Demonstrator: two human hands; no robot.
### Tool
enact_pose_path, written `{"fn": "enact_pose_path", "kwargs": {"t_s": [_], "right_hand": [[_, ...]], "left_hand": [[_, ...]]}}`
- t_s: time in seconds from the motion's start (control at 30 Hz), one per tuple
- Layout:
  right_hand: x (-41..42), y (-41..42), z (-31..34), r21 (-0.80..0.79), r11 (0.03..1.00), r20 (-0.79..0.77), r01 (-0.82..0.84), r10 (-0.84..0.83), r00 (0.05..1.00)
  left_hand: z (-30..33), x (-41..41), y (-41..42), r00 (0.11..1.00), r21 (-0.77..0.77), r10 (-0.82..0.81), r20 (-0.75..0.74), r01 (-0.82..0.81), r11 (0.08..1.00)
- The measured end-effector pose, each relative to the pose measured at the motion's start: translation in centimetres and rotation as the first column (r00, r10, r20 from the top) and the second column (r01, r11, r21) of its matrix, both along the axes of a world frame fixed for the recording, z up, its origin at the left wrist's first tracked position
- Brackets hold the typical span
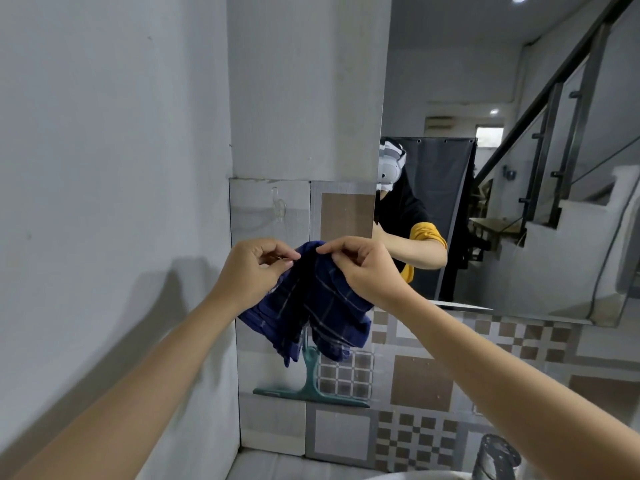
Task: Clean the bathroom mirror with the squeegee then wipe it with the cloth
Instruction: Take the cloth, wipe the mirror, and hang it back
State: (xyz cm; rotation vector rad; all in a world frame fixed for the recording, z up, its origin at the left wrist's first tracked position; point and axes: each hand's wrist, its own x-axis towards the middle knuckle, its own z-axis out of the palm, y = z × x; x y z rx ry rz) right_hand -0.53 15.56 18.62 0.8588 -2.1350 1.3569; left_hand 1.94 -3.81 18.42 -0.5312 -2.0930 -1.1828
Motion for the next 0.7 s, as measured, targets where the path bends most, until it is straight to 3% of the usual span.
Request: {"fn": "enact_pose_path", "kwargs": {"t_s": [0.2, 0.4, 0.57, 0.7], "right_hand": [[-1.2, -0.5, 2.6, 0.116, 0.992, -0.023, -0.053, 0.056, 0.998], [-4.2, -2.9, 7.6, 0.354, 0.911, -0.314, 0.213, -0.099, 0.944], [-7.0, -5.9, 9.9, 0.362, 0.887, -0.345, 0.288, -0.160, 0.925], [-8.1, -7.0, 9.2, 0.404, 0.871, -0.296, 0.280, -0.165, 0.941]], "left_hand": [[1.8, -0.8, -0.5, 0.999, 0.013, 0.025, 0.032, -0.025, 1.000], [5.7, -3.6, -2.6, 0.948, -0.083, 0.256, -0.190, -0.275, 0.958], [8.2, -6.0, -3.6, 0.916, -0.181, 0.345, -0.203, -0.381, 0.907], [7.9, -7.4, -4.1, 0.922, -0.157, 0.356, -0.156, -0.379, 0.912]]}}
